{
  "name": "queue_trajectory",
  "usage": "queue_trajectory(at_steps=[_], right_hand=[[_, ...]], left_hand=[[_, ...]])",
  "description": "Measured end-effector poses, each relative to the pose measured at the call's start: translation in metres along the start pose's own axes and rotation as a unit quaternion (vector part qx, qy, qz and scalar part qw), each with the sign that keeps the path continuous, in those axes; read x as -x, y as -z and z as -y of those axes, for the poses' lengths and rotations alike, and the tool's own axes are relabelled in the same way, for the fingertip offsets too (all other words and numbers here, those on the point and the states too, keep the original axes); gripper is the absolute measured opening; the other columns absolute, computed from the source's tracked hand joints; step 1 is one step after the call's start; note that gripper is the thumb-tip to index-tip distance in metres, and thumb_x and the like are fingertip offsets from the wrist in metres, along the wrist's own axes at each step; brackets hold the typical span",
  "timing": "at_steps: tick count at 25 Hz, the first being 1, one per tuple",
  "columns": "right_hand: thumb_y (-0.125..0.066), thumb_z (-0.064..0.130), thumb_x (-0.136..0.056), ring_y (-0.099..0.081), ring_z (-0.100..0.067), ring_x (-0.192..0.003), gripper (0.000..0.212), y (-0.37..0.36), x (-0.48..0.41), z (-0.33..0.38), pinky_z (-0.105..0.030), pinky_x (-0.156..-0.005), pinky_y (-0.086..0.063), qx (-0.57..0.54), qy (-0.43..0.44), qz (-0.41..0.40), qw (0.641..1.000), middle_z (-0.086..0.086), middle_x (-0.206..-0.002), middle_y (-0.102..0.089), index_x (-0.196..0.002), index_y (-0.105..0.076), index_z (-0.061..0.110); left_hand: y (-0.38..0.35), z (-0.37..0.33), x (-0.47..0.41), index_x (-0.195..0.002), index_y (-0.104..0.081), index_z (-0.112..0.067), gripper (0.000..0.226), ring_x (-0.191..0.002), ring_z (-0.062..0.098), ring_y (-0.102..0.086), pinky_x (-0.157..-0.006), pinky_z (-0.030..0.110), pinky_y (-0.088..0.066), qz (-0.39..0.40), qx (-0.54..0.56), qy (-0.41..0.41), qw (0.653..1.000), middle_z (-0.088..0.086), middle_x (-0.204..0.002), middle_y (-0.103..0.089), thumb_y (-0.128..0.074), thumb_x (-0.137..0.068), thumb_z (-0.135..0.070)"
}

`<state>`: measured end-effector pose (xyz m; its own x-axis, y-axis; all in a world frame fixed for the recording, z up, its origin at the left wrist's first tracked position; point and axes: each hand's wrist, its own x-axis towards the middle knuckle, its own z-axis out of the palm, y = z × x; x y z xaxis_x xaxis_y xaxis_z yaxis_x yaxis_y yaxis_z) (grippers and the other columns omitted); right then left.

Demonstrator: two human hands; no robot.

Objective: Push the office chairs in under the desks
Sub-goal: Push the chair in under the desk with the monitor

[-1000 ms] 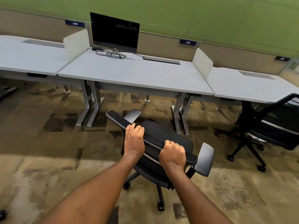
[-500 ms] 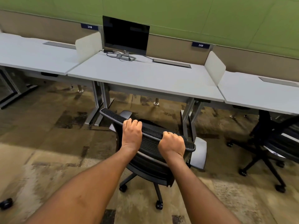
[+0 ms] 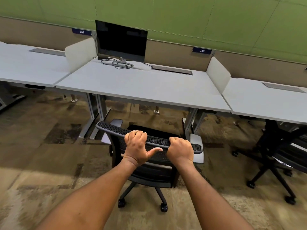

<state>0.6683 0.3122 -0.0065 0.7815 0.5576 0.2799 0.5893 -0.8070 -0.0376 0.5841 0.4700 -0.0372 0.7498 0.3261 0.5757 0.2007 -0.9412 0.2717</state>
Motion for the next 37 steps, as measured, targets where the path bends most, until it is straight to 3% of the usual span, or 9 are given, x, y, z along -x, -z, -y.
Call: queue_trajectory(at_steps=[4, 9, 23, 27, 30, 32, 34, 37], right_hand=[[-0.047, 0.014, -0.081, -0.059, -0.026, -0.076, 0.010, -0.011, -0.035, 0.002, -0.034, -0.069, -0.038, -0.001, -0.013, 0.007, 1.000, -0.002, -0.080, -0.064, -0.078, -0.056, 0.018], [-0.049, 0.016, -0.081, -0.057, -0.026, -0.075, 0.007, -0.024, -0.073, 0.007, -0.034, -0.065, -0.035, 0.017, -0.024, 0.006, 1.000, -0.001, -0.079, -0.063, -0.079, -0.056, 0.018], [-0.047, 0.015, -0.082, -0.056, -0.026, -0.071, 0.010, -0.049, -0.157, 0.041, -0.035, -0.060, -0.034, 0.029, -0.051, 0.029, 0.998, 0.000, -0.077, -0.061, -0.078, -0.055, 0.019], [-0.045, 0.015, -0.086, -0.058, -0.024, -0.078, 0.010, -0.050, -0.180, 0.043, -0.037, -0.066, -0.035, 0.064, -0.025, 0.048, 0.996, 0.000, -0.083, -0.061, -0.079, -0.046, 0.022], [-0.045, 0.018, -0.090, -0.059, -0.024, -0.094, 0.005, -0.052, -0.191, 0.045, -0.043, -0.087, -0.039, 0.089, -0.024, 0.071, 0.993, 0.000, -0.096, -0.062, -0.091, -0.047, 0.023], [-0.049, 0.017, -0.089, -0.053, -0.026, -0.113, 0.032, -0.056, -0.195, 0.047, -0.049, -0.105, -0.031, 0.094, -0.048, 0.091, 0.990, -0.005, -0.114, -0.061, -0.120, -0.047, 0.016], [-0.059, 0.023, -0.085, -0.039, -0.027, -0.132, 0.071, -0.058, -0.195, 0.045, -0.049, -0.114, -0.015, 0.053, -0.065, 0.093, 0.992, -0.010, -0.136, -0.049, -0.145, -0.023, 0.010], [-0.062, 0.041, -0.086, -0.011, -0.024, -0.146, 0.089, -0.057, -0.176, 0.044, -0.044, -0.117, 0.002, -0.025, -0.040, 0.083, 0.995, -0.010, -0.157, -0.021, -0.151, -0.009, 0.012]], left_hand=[[-0.014, 0.013, -0.029, -0.083, -0.058, -0.016, 0.076, -0.090, 0.026, -0.052, -0.081, 0.039, -0.028, 0.012, 0.010, 0.012, 1.000, 0.002, -0.087, -0.059, -0.031, -0.074, -0.086], [-0.030, 0.032, -0.061, -0.078, -0.051, -0.019, 0.068, -0.086, 0.024, -0.048, -0.079, 0.039, -0.029, 0.017, 0.032, 0.011, 0.999, 0.000, -0.084, -0.055, -0.037, -0.073, -0.085], [-0.057, 0.100, -0.134, -0.083, -0.044, -0.020, 0.071, -0.087, 0.020, -0.040, -0.082, 0.038, -0.027, 0.057, 0.031, -0.001, 0.998, -0.002, -0.088, -0.048, -0.034, -0.070, -0.089], [-0.057, 0.111, -0.155, -0.092, -0.044, -0.019, 0.070, -0.097, 0.021, -0.038, -0.093, 0.040, -0.026, 0.131, 0.036, -0.004, 0.991, -0.001, -0.100, -0.046, -0.033, -0.072, -0.085], [-0.052, 0.122, -0.172, -0.104, -0.043, -0.016, 0.069, -0.106, 0.023, -0.036, -0.100, 0.040, -0.024, 0.207, 0.066, -0.018, 0.976, 0.002, -0.107, -0.042, -0.039, -0.076, -0.079], [-0.046, 0.130, -0.177, -0.108, -0.040, -0.014, 0.065, -0.109, 0.023, -0.034, -0.103, 0.039, -0.022, 0.238, 0.101, -0.018, 0.966, 0.002, -0.108, -0.038, -0.046, -0.080, -0.073], [-0.039, 0.134, -0.177, -0.113, -0.036, -0.012, 0.064, -0.117, 0.025, -0.031, -0.108, 0.040, -0.020, 0.250, 0.140, -0.014, 0.958, 0.004, -0.113, -0.035, -0.052, -0.083, -0.065], [-0.030, 0.135, -0.166, -0.137, -0.025, -0.004, 0.077, -0.140, 0.030, -0.015, -0.118, 0.037, -0.007, 0.241, 0.157, -0.004, 0.958, 0.013, -0.144, -0.026, -0.050, -0.088, -0.058]])
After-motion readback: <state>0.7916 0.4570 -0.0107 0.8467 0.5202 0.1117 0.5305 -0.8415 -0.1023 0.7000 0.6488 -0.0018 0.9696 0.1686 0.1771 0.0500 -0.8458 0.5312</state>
